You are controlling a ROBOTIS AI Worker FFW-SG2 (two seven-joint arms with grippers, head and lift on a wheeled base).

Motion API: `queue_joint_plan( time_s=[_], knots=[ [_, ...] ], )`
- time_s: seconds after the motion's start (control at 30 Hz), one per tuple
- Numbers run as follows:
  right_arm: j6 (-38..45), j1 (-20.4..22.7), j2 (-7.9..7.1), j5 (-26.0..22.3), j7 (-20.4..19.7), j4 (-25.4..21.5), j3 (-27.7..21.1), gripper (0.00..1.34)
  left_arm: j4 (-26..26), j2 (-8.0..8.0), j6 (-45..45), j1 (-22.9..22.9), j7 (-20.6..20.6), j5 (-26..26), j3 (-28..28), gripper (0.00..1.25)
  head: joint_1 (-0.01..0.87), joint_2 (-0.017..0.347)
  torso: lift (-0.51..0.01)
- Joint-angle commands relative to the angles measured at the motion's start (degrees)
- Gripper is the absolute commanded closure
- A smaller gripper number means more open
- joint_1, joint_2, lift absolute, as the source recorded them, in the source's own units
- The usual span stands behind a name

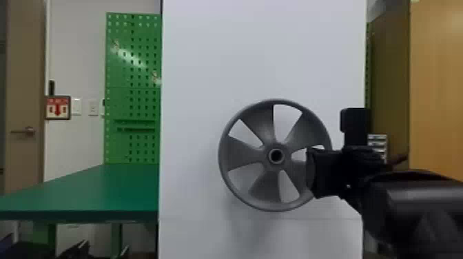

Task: Hold the wheel and insert it

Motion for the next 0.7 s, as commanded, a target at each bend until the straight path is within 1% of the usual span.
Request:
queue_joint_plan(
  time_s=[0.0, 0.03, 0.07, 0.1, 0.13, 0.17, 0.3, 0.4, 0.47, 0.67],
  knots=[
    [-0.35, 0.05, -0.01, -0.18, -1.25, 0.0, 0.0, 1.17, 0.01, 0.0, 0.07, 0.0, 0.0, -0.05, 0.0, 0.5, 0.0, 0.002, -0.498],
    [-0.35, 0.13, -0.1, -0.18, -1.25, 0.0, 0.0, 1.16, 0.01, 0.0, 0.07, 0.0, 0.0, -0.14, 0.0, 0.5, 0.0, 0.002, -0.498],
    [-0.43, 0.13, -0.1, -0.26, -1.34, 0.0, 0.0, 1.1, 0.01, 0.0, -0.02, 0.0, 0.0, -0.05, 0.0, 0.5, 0.0, 0.002, -0.498],
    [-0.7, 0.22, -0.1, -0.35, -1.34, 0.0, 0.0, 1.01, 0.01, 0.0, -0.02, 0.0, 0.0, -0.14, 0.0, 0.5, 0.0, 0.002, -0.498],
    [-0.96, 0.31, -0.19, -0.53, -1.34, 0.0, -0.09, 0.86, 0.01, 0.0, 0.07, 0.0, 0.0, -0.14, 0.0, 0.5, 0.0, 0.002, -0.498],
    [-1.23, 0.4, -0.19, -0.62, -1.43, 0.0, -0.09, 0.77, 0.01, 0.0, -0.02, -0.09, -0.09, -0.14, -0.09, 0.5, 0.0, 0.002, -0.498],
    [-1.58, 0.49, -0.19, -0.79, -1.34, 0.0, -0.18, 0.49, 0.01, 0.0, -0.02, -0.09, -0.09, -0.14, -0.09, 0.5, 0.0, 0.002, -0.498],
    [-1.84, 0.57, -0.27, -0.88, -1.43, 0.09, -0.18, 0.16, 0.01, 0.0, -0.02, -0.09, 0.0, -0.14, -0.09, 0.5, 0.0, 0.002, -0.498],
    [-1.84, 0.57, -0.19, -0.97, -1.43, 0.18, -0.18, 0.0, 0.01, 0.0, -0.02, -0.09, 0.0, -0.14, -0.09, 0.5, 0.0, 0.002, -0.498],
    [-2.81, 0.84, -0.36, -1.49, -1.34, 0.18, -0.18, 0.0, 0.01, 0.0, -0.02, -0.09, 0.0, -0.14, 0.0, 0.5, 0.0, 0.002, -0.498]
  ],
)
